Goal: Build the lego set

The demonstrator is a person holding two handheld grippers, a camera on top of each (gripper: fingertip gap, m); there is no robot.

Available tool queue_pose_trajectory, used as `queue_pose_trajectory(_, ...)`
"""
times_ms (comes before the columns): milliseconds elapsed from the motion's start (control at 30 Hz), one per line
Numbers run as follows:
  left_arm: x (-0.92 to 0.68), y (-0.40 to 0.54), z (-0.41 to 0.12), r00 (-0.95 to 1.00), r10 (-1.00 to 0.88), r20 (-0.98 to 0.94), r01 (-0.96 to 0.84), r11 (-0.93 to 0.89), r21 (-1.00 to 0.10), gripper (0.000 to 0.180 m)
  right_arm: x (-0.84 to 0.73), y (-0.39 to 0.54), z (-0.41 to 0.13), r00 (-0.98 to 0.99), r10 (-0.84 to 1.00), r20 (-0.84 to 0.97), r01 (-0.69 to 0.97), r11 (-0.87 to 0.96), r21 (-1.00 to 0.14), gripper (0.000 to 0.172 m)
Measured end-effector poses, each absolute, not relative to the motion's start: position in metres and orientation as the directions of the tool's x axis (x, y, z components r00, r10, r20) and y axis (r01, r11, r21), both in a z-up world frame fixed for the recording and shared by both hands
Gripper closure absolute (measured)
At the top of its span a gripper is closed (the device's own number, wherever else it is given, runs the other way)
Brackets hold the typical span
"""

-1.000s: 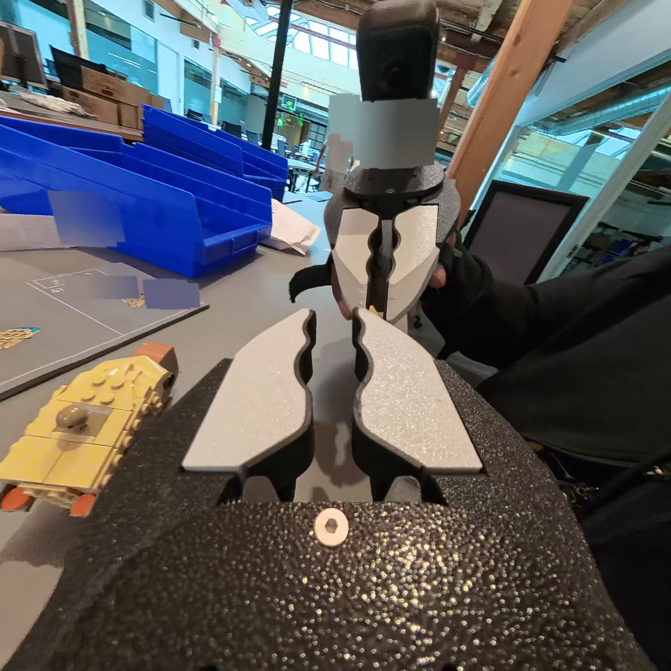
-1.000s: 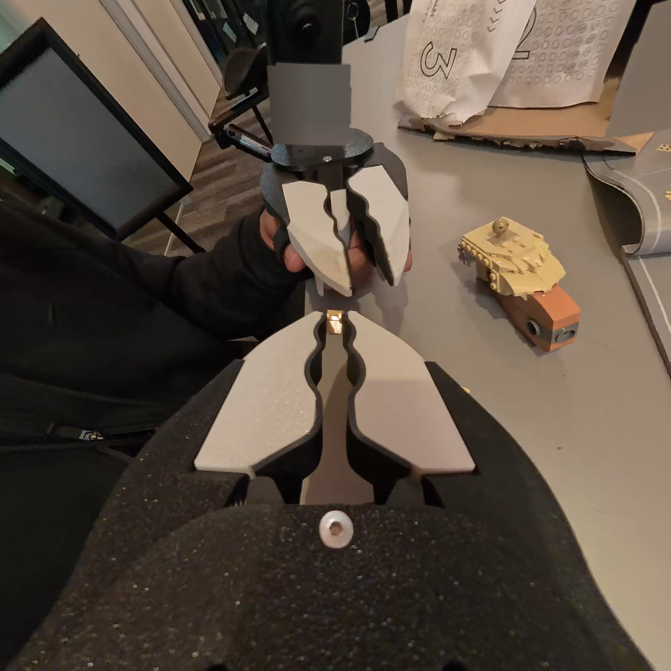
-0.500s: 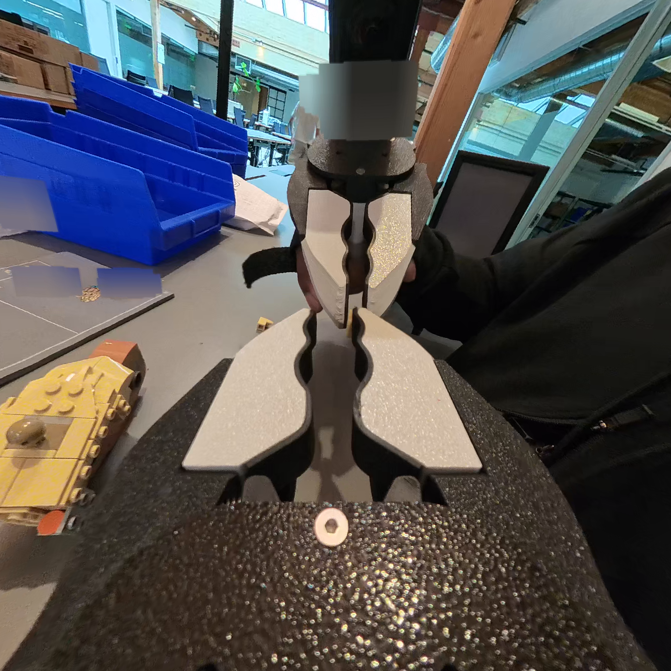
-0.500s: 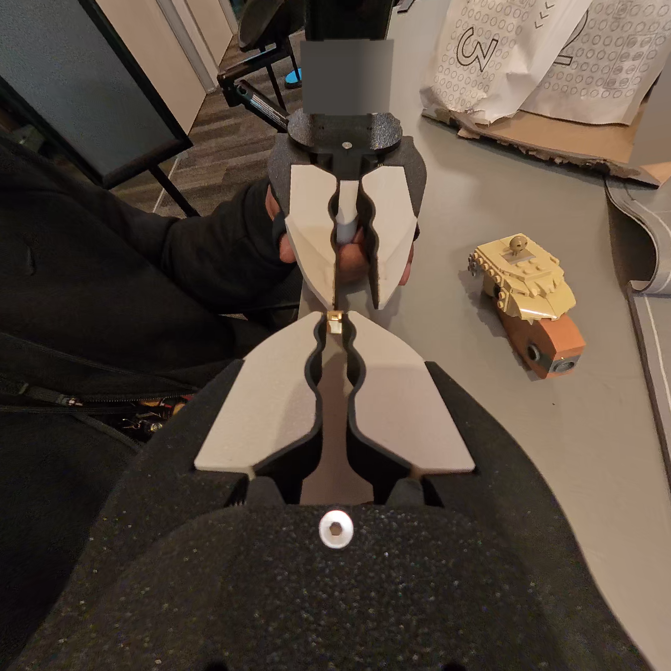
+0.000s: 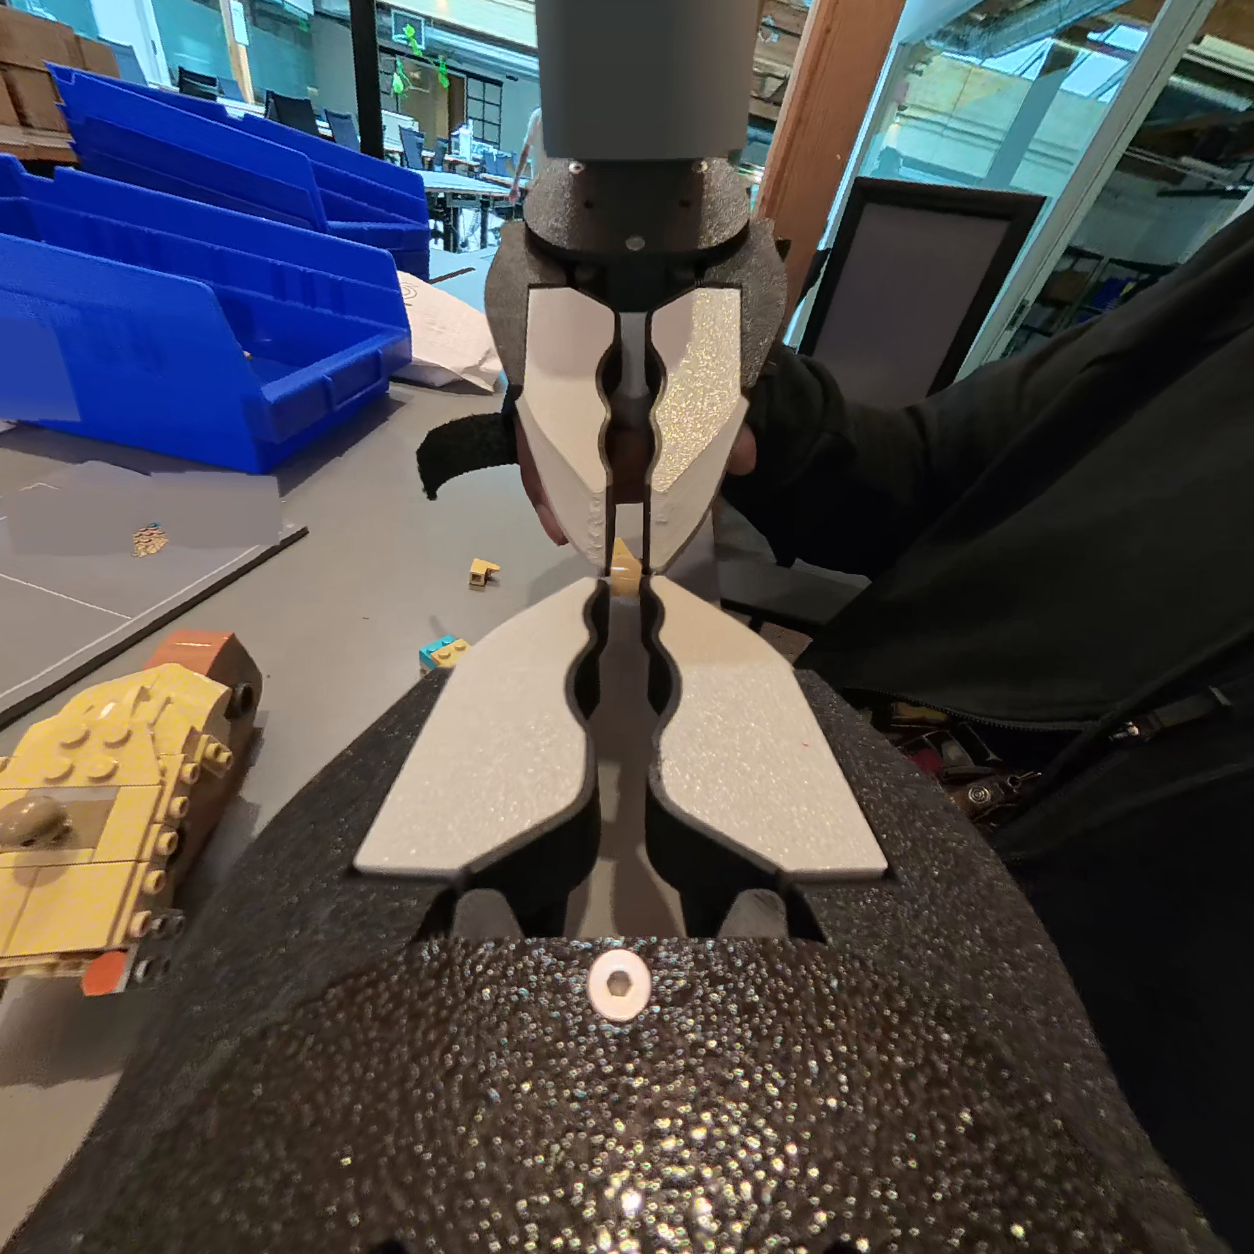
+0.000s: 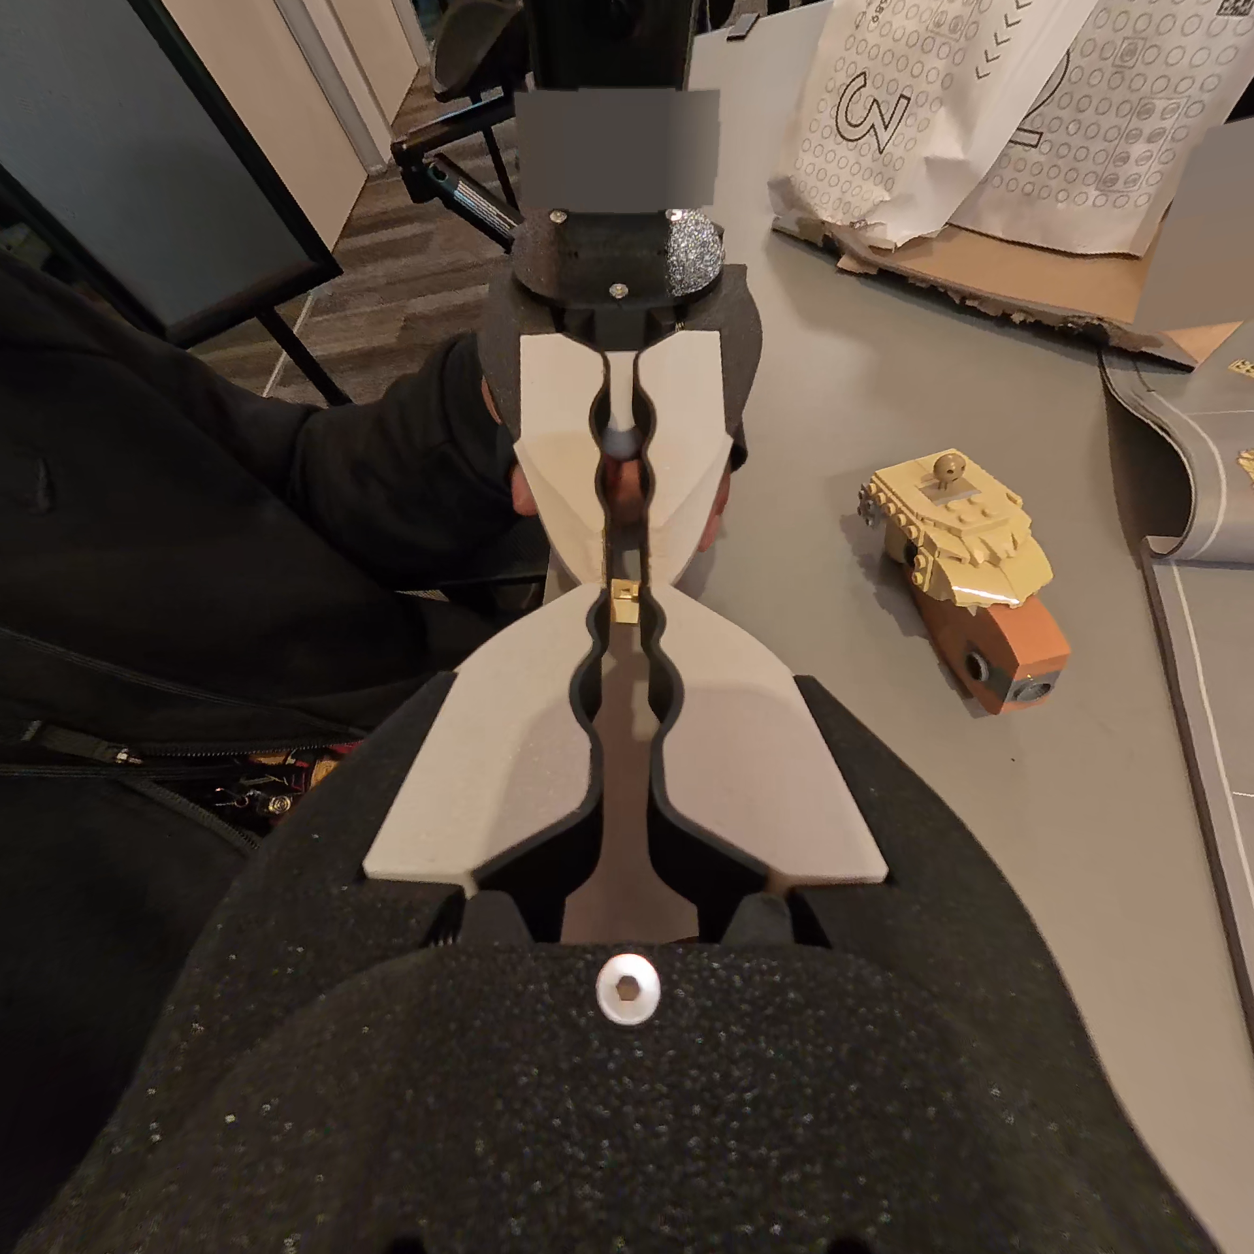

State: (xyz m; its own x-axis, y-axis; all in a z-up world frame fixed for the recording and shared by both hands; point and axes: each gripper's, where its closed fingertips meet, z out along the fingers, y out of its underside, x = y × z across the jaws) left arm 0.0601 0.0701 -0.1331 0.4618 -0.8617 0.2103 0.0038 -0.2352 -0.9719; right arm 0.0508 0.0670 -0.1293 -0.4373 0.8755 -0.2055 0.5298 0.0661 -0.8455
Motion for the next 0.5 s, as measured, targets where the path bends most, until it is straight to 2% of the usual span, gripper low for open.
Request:
queue_pose_trajectory(133, 0.059, 0.071, -0.133, 0.473, -0.859, 0.194, -0.002, -0.221, -0.975, 0.172, 0.050, 0.068, -0.130, -0.421, 0.878, -0.227, 0.524, 0.031, -0.851, 0.163)
queue_pose_trajectory(300, 0.052, 0.071, -0.126, 0.485, -0.853, 0.191, 0.048, -0.192, -0.980, 0.173, 0.053, 0.077, -0.135, -0.342, 0.914, -0.218, 0.535, -0.002, -0.845, 0.148)
queue_pose_trajectory(400, 0.045, 0.073, -0.126, 0.514, -0.836, 0.192, 0.059, -0.189, -0.980, 0.173, 0.063, 0.094, -0.149, -0.199, 0.956, -0.217, 0.580, -0.064, -0.812, 0.149)
queue_pose_trajectory(500, 0.041, 0.076, -0.127, 0.539, -0.821, 0.190, 0.055, -0.191, -0.980, 0.173, 0.080, 0.113, -0.178, -0.019, 0.993, -0.119, 0.665, -0.076, -0.743, 0.149)
